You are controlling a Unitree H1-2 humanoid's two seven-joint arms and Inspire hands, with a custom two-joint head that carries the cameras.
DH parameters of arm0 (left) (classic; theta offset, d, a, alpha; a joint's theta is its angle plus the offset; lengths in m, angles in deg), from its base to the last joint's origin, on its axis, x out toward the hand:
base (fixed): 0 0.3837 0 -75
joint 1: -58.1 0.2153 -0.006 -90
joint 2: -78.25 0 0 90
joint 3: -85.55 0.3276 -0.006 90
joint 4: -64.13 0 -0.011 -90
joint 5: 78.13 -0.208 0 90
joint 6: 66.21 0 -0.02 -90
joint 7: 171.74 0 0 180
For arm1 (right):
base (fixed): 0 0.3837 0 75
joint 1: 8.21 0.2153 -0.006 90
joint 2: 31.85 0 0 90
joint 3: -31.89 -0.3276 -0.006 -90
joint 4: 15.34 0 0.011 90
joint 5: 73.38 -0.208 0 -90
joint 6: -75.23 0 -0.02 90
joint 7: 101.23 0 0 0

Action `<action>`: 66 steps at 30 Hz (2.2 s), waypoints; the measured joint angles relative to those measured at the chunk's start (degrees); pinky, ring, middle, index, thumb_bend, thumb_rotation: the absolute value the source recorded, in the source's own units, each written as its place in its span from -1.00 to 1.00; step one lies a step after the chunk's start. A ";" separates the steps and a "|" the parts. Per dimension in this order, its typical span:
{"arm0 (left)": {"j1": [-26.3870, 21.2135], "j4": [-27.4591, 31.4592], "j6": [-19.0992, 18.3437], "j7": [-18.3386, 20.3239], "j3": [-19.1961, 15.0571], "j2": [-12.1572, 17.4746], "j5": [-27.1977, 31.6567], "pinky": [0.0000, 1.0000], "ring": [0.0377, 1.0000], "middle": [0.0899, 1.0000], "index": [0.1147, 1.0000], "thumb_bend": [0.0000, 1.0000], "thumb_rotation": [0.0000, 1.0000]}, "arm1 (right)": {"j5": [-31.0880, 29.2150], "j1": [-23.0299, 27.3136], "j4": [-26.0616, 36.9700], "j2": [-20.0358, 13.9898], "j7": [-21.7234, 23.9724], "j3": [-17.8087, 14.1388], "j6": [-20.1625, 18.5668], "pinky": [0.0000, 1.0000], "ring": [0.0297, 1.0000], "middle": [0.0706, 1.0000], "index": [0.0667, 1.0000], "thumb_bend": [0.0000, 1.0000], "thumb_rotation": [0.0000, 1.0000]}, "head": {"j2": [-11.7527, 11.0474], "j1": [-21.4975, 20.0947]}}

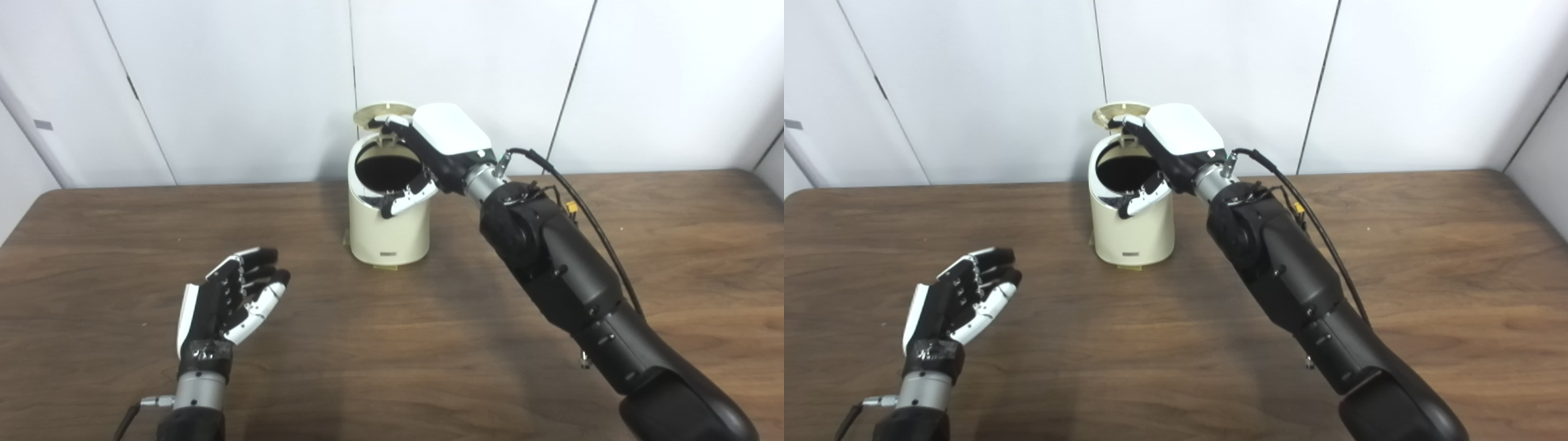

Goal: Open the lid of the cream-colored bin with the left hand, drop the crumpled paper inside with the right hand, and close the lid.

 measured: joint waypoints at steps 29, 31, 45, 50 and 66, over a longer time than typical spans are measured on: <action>-0.03 -2.17 -0.03 1.26 0.02 0.22 0.94 0.94 0.86 0.80 0.89 0.15 0.02 | -3.23 -11.50 30.89 -6.54 11.32 -10.38 -4.01 0.21 0.39 0.44 0.43 0.54 -0.26 | -1.05 -1.05; -0.03 -2.47 -0.03 1.20 0.00 0.21 0.92 0.92 0.85 0.79 0.88 0.16 0.02 | -4.03 -13.71 32.63 -6.47 11.34 -12.23 -4.72 0.15 0.37 0.45 0.43 0.50 -0.21 | -1.23 -1.05; -0.08 -2.70 0.03 1.47 -0.86 0.28 3.14 0.88 0.83 0.79 0.89 0.10 -0.05 | -18.58 -30.13 34.80 3.01 6.09 -22.22 -12.93 0.24 0.43 0.52 0.55 0.09 0.26 | -0.88 -1.06; -0.07 -2.62 -0.01 1.45 -0.76 0.32 2.66 0.93 0.85 0.80 0.89 0.11 -0.10 | -26.00 -32.83 28.90 11.68 -1.52 -26.75 -13.44 0.34 0.56 0.61 0.59 0.12 0.64 | -0.53 -0.70; -0.04 -2.30 -0.02 2.19 -1.89 1.37 5.22 0.87 0.84 0.80 0.90 -0.10 -0.03 | -41.03 -36.65 23.55 13.53 -8.45 -27.47 -10.53 0.92 0.99 0.98 0.91 0.11 1.00 | -0.35 -0.70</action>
